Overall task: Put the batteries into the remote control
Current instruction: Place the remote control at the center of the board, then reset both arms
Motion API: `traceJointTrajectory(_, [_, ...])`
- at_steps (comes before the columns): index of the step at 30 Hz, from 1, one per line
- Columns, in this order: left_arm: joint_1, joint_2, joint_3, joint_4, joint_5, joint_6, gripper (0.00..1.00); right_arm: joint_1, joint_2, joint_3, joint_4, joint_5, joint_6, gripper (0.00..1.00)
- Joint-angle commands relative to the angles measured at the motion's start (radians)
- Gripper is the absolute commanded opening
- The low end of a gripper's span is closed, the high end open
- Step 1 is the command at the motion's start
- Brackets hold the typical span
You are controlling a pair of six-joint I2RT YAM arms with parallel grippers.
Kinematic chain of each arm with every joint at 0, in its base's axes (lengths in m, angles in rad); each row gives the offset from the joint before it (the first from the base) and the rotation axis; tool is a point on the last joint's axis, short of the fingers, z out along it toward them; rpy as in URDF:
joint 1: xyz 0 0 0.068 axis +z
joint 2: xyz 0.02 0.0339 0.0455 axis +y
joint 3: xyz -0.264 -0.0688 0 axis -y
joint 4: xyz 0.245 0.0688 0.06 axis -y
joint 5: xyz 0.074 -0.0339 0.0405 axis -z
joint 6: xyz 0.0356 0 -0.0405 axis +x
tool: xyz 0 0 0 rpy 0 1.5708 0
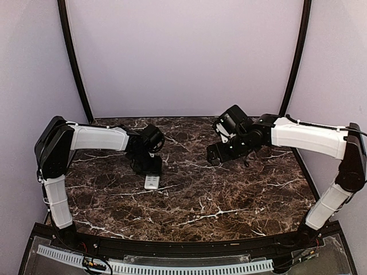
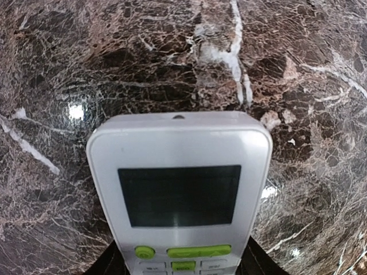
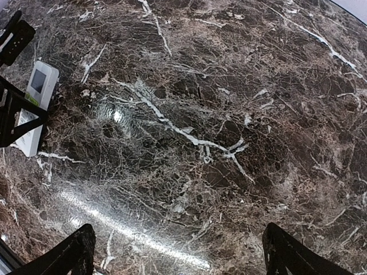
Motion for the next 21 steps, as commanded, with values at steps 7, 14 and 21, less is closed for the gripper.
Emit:
traceJointTrajectory(7, [0.013,0.061,0.016,-0.089,0.025,-0.055,0.95,-0.023,-0.028,-0.012,-0.012,0.026,-0.002,0.99])
traceJointTrajectory(14, [0.011,-0.025,0.068,-0.119,-0.027,-0.038,0.99,-0.081,-0.076,-0.044,0.025,-0.022,-0.012,0.99])
traceJointTrajectory(21, [0.089,-0.377,-0.034,0.048,-0.276,0.094,0.99,-0.39,-0.328,-0.284,0.267,-0.248,-0.048,0.99])
